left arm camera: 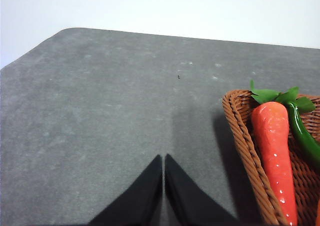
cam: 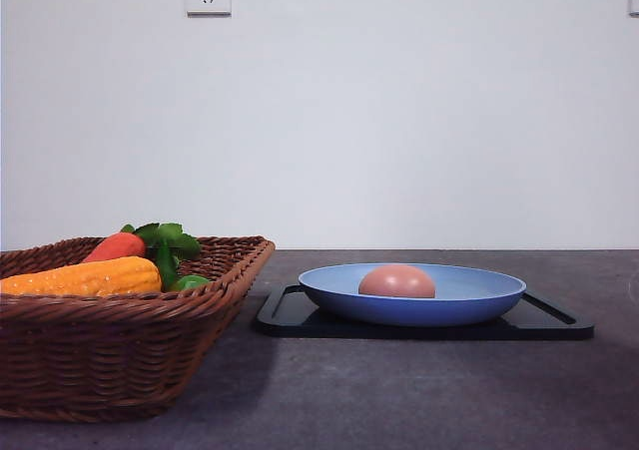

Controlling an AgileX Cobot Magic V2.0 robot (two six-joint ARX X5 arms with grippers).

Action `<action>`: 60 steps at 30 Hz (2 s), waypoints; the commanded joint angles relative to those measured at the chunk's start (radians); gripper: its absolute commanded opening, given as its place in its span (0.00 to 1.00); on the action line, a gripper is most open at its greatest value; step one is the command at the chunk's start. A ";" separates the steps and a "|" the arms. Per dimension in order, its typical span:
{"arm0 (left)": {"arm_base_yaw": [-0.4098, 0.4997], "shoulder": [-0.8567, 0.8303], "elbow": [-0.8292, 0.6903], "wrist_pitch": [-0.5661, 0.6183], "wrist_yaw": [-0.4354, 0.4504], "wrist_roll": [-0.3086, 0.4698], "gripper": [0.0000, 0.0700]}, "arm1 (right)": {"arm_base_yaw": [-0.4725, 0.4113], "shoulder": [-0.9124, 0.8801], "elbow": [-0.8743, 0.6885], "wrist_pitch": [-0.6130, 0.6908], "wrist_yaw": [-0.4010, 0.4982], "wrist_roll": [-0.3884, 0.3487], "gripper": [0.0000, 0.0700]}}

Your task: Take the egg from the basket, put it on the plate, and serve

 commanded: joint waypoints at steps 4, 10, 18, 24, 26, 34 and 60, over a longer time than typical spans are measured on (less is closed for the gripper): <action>0.000 -0.002 -0.028 0.010 0.001 -0.002 0.00 | 0.000 -0.003 -0.006 0.004 0.002 0.015 0.00; 0.000 -0.002 -0.028 0.010 0.001 -0.002 0.00 | 0.000 -0.003 -0.006 0.004 0.002 0.015 0.00; 0.000 -0.002 -0.028 0.010 0.001 -0.002 0.00 | 0.000 -0.003 -0.006 0.004 0.002 0.015 0.00; 0.000 -0.002 -0.028 0.010 0.001 -0.002 0.00 | 0.000 -0.003 -0.006 0.004 0.002 0.015 0.00; 0.000 -0.002 -0.028 0.010 0.001 -0.002 0.00 | 0.000 -0.003 -0.006 0.004 0.002 0.015 0.00; 0.000 -0.002 -0.028 0.010 0.001 -0.002 0.00 | 0.000 -0.003 -0.006 0.004 0.002 0.015 0.00; 0.000 -0.002 -0.028 0.010 0.001 -0.002 0.00 | 0.000 -0.003 -0.006 0.004 0.002 0.015 0.00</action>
